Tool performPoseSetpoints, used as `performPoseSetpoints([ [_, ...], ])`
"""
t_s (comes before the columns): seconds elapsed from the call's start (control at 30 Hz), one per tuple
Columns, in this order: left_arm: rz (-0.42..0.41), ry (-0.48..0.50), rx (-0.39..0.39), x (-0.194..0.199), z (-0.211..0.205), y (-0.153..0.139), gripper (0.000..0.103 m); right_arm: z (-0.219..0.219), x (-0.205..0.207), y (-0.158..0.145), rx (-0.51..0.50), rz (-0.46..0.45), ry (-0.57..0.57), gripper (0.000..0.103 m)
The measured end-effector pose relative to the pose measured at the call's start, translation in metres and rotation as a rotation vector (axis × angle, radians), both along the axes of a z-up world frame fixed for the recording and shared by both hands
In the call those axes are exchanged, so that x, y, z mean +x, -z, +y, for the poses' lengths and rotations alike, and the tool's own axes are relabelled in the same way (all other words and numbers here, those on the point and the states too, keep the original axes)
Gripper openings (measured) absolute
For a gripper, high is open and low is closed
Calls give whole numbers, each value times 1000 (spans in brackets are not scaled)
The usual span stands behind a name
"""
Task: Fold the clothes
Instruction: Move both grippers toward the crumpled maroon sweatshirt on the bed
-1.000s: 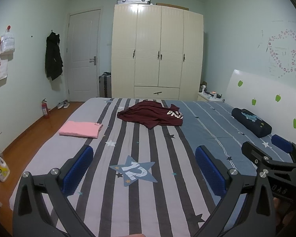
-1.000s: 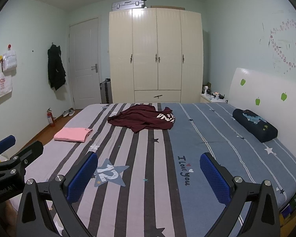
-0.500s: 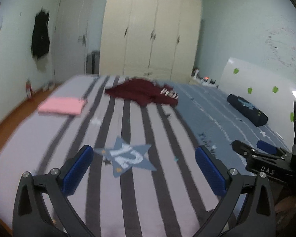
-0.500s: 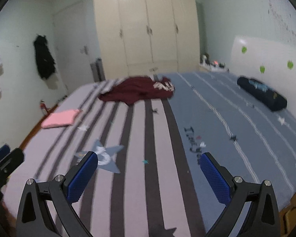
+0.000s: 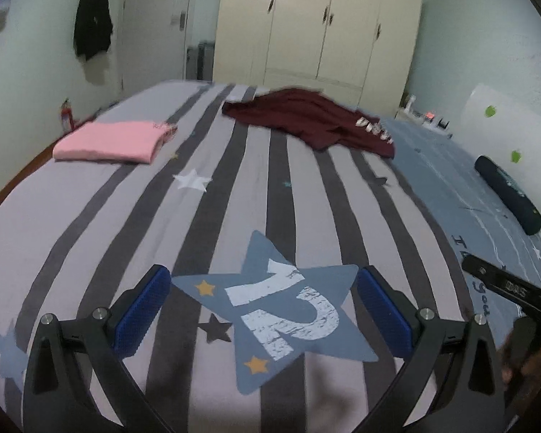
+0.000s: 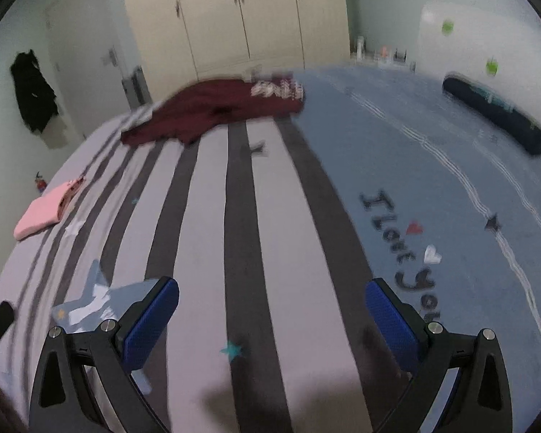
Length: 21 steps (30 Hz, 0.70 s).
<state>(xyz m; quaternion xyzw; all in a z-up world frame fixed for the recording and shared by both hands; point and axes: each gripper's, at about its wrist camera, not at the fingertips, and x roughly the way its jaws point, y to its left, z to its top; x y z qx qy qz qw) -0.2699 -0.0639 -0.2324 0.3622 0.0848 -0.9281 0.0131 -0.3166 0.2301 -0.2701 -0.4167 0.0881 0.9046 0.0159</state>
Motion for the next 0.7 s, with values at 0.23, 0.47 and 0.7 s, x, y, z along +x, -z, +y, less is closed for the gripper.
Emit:
performPoseSetpoints([
  [0.23, -177, 1, -70, -43, 19, -37, 102, 11, -5, -41, 59, -174, -65, 102],
  [0.47, -207, 99, -22, -117, 17, -51, 102, 20, -62, -63, 32, -232, 27, 102],
  [0.7, -172, 134, -15, -236, -7, -33, 102, -1, -157, -59, 50, -206, 73, 102],
])
